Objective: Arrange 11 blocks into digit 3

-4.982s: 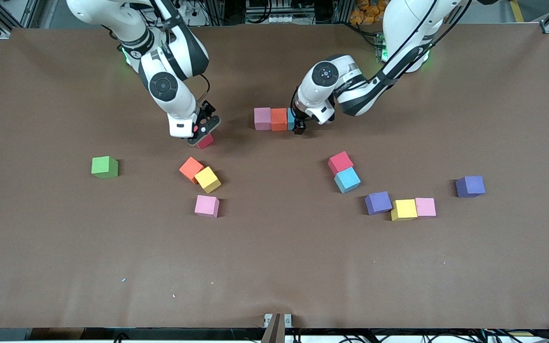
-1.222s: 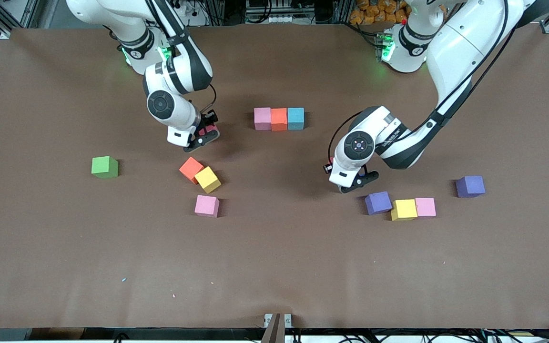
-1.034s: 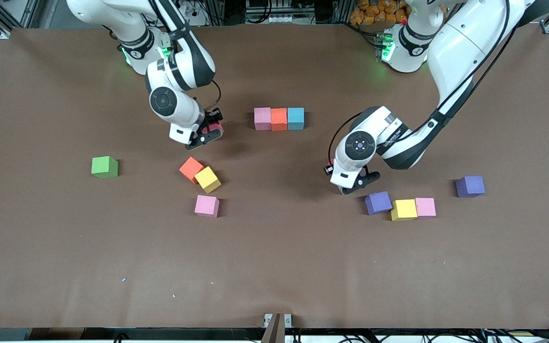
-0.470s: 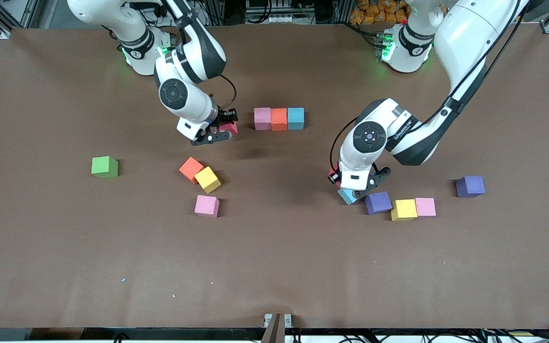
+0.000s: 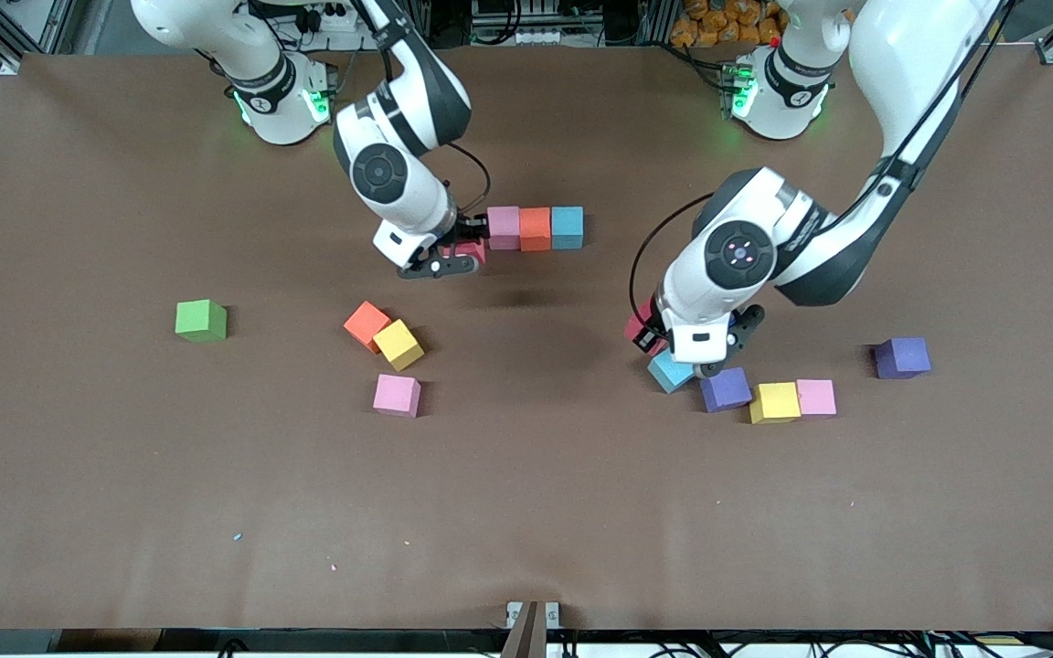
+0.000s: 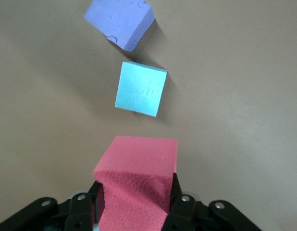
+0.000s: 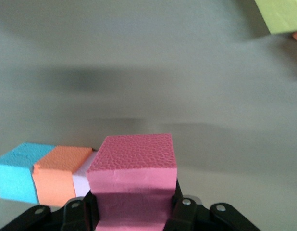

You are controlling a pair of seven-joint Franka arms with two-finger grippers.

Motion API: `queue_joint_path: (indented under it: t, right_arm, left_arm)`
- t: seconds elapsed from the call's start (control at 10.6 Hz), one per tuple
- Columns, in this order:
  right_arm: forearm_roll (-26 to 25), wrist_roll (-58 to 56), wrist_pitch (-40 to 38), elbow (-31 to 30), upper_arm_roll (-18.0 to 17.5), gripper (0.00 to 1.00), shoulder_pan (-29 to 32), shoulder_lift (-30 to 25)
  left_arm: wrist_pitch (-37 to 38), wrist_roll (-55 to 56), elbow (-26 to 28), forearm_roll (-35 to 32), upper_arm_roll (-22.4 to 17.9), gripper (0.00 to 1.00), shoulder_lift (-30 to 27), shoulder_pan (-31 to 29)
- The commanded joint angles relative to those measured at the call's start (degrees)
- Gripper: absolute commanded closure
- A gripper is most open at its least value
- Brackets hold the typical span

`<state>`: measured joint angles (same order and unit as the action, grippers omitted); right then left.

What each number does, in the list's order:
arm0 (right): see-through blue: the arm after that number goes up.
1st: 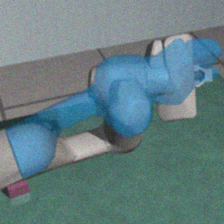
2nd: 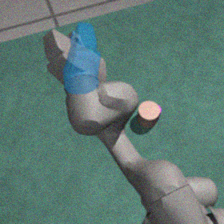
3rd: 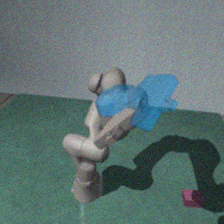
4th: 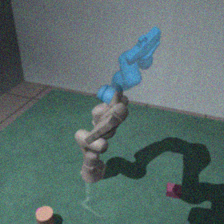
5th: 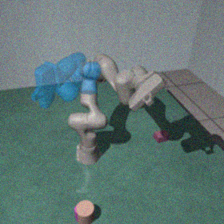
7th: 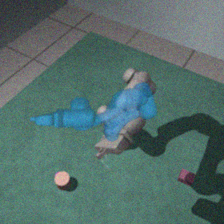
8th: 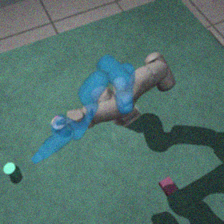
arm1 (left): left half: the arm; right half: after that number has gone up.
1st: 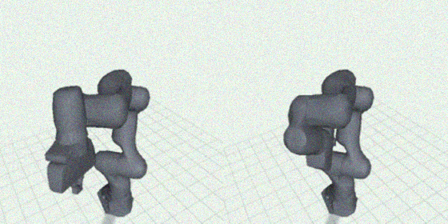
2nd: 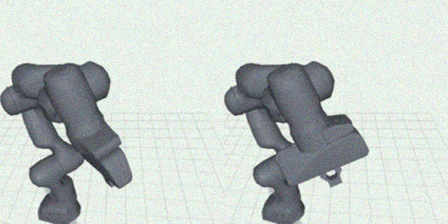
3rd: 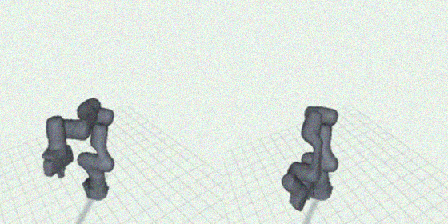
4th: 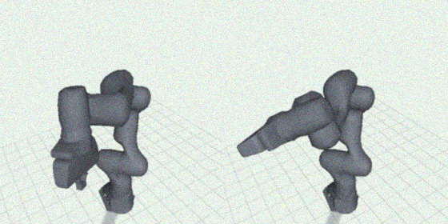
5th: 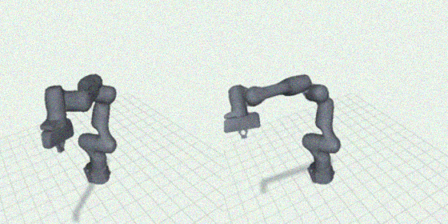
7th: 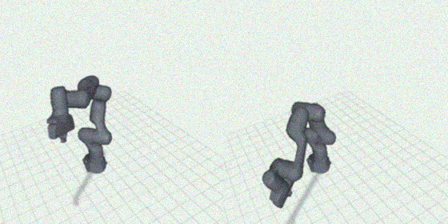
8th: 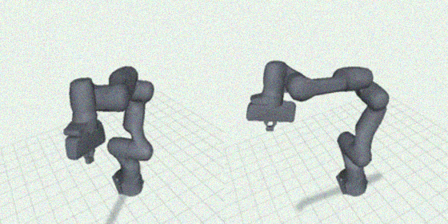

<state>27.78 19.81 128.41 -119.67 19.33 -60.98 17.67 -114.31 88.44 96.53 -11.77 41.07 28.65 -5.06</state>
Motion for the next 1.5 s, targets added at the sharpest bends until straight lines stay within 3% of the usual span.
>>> queue_joint_path:
  t: [0.0,0.28,0.47,1.41]
  right_arm:
    - [1.0,2.4,-0.4,6.4,0.4,1.00,-1.5,5.7]
    - [2.4,3.1,-0.2,11.2,0.3,1.00,-1.9,10.7]
    - [4.2,3.0,0.8,11.2,0.4,1.00,-3.6,12.0]
    - [4.3,5.5,5.7,8.1,0.4,1.00,-7.3,13.6]
  left_arm:
    - [2.4,6.0,-1.5,3.6,0.4,1.00,-4.4,0.0]
    - [6.2,9.2,-1.8,4.2,2.6,1.00,-6.9,-0.2]
    - [8.4,11.1,-3.5,7.5,3.6,1.00,-7.6,-0.3]
    - [11.0,10.7,-4.7,7.8,3.3,1.00,-8.0,-0.9]
